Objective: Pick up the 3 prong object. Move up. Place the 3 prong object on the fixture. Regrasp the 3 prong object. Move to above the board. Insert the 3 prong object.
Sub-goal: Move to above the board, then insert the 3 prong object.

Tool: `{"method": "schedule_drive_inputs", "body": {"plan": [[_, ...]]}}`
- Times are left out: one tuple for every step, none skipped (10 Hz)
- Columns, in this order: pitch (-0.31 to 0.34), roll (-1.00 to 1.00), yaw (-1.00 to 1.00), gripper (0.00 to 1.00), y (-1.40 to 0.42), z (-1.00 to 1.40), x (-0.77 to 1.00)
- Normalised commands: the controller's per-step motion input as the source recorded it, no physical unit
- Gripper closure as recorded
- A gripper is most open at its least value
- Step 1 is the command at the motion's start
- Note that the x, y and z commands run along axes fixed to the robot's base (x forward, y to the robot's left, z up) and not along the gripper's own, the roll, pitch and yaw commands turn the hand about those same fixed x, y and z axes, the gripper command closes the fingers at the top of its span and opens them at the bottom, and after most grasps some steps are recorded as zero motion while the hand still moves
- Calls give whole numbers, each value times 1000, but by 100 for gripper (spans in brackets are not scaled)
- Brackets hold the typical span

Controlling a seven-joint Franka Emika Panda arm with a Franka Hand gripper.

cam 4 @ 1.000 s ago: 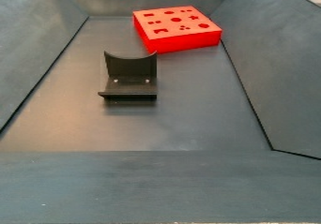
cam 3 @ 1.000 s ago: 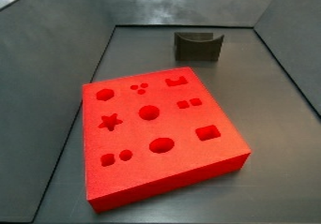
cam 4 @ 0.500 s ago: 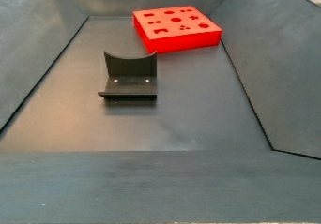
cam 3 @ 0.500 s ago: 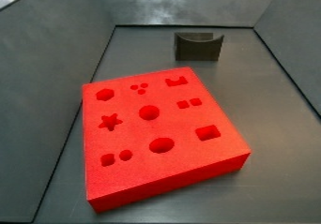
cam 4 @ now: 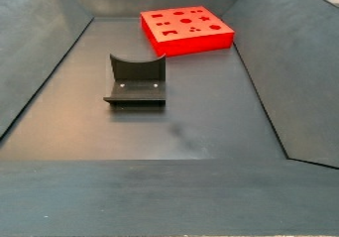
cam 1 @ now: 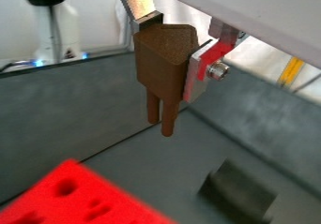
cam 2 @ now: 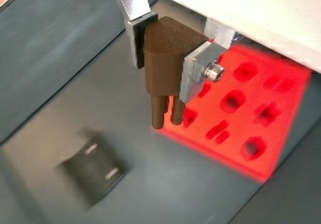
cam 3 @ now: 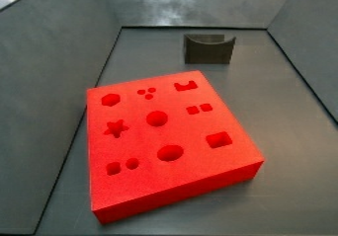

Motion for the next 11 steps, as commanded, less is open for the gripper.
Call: {"method": "schedule_drive_inputs", "body": {"plan": [[-179,-1000,-143,100,-562,60,-224],[-186,-1000,-135,100,-267,28,-161],[-163,-815,-99,100,-123,17,-134],[-149,-590,-62,100,-63,17,-127],[-123,-351,-25,100,-23,3,-102],[-94,-230,-18,100,3,3,-75],[0,0,-20,100,0,0,0],[-23,0,-6,100,0,-14,51],[-84,0,-231,100,60,-191,-77],[-210,27,-423,100,134,-477,-451],[-234,84,-451,100,80,-626,-583]]}}
